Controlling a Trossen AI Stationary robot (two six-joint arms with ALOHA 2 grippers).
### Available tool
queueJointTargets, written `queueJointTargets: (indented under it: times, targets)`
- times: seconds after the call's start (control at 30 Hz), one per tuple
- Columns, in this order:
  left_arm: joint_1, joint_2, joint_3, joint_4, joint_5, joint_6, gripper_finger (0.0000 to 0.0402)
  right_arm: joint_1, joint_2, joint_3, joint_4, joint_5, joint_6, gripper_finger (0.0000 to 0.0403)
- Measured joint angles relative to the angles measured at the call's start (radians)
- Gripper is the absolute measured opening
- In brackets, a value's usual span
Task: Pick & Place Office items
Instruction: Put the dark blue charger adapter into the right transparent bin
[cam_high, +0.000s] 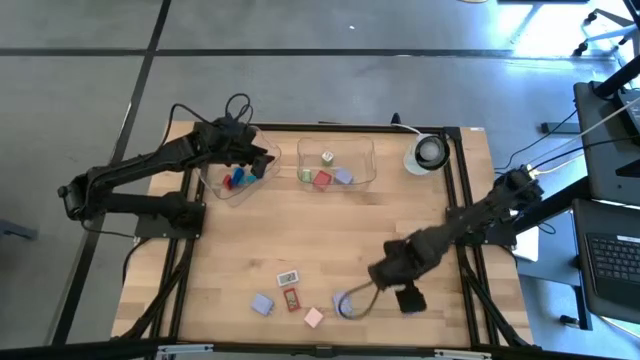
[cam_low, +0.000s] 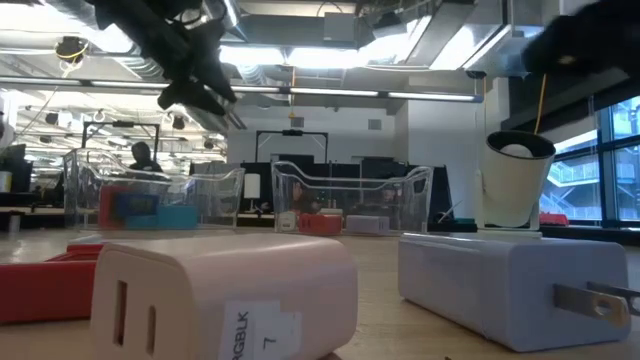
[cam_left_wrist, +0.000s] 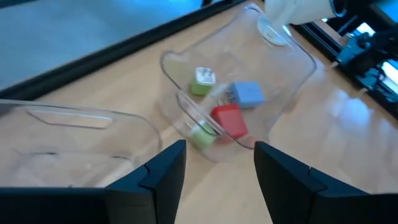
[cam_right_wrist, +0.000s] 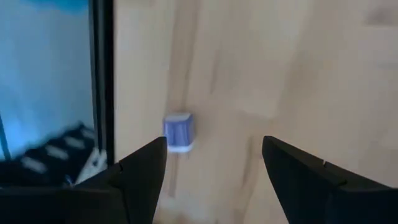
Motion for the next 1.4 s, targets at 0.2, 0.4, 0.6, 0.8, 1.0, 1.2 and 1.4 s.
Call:
queueJointTargets:
  times: [0.2,0.4,0.6,0.8,1.0,1.2,1.4]
  targets:
    - [-0.061,0.0,0.0,0.021,-0.008,-0.072,0.0185,0.093,0.123,0.0,0.013,-0.002,-0.089,0.0268]
    - [-0.099,0.0,0.0,0.098,-0.025,-0.149,0.0185,0.18,0.186,0.0,0.138,0.042,-0.032,0.0268]
    - [-0.132,0.0,0.0,0.193,-0.039,-0.229,0.0185,0.251,0.204,0.0,0.162,0.131,0.061,0.0268]
    - [-0.173,0.0,0.0,0.222,-0.041,-0.273,0.0185,0.301,0.218,0.0,0.17,0.193,0.157,0.0268]
    - [-0.221,0.0,0.0,0.234,-0.068,-0.284,0.0185,0.325,0.284,0.0,0.17,0.193,0.203,0.0268]
    - [-0.259,0.0,0.0,0.272,-0.125,-0.284,0.0185,0.329,0.323,0.0,0.17,0.205,0.24,0.0268]
    - [-0.278,0.0,0.0,0.274,-0.157,-0.296,0.0185,0.334,0.31,-0.001,0.141,0.207,0.255,0.0261]
